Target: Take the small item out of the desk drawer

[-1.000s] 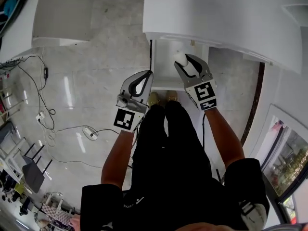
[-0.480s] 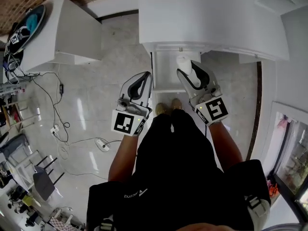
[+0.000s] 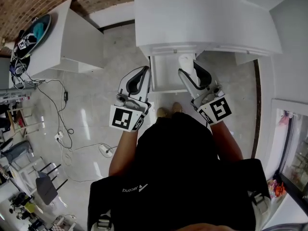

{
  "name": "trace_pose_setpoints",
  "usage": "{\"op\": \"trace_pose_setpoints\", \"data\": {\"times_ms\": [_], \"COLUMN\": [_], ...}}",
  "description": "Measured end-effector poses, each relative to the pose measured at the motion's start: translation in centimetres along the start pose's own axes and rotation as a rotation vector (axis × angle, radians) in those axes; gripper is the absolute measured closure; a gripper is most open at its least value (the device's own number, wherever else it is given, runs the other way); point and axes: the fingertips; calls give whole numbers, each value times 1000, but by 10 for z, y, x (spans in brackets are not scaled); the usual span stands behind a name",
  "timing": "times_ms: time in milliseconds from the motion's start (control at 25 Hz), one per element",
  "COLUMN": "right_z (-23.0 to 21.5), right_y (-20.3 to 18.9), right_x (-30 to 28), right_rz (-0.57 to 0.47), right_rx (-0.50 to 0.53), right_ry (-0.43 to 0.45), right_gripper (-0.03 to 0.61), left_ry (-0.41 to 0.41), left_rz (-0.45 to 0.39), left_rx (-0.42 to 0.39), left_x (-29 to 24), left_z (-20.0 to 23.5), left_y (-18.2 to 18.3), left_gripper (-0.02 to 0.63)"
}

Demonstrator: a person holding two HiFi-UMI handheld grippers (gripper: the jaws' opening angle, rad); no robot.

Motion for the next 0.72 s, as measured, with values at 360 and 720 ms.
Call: {"op": "trace_pose_setpoints", "data": {"times_ms": [360, 720], "right_z": [5, 3], "right_y": [13, 15], "right_x": [7, 11], "right_rz": [-26, -29], "right_rx": [9, 17], "right_ry": [16, 18], "right_gripper": [411, 411], "left_ry": [-9, -20], "left_rz": [-20, -18], "left_rx": [-17, -20], "left_x": [-5, -8], "left_z": [-9, -13], "left_y": [16, 14], "left_gripper": [615, 615]}}
Point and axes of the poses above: the fingertips, and each gripper's own axes: x backward along the fingers, z to its left, y out of its top, and after that the axes turned 9 degrees about -x, right-handed
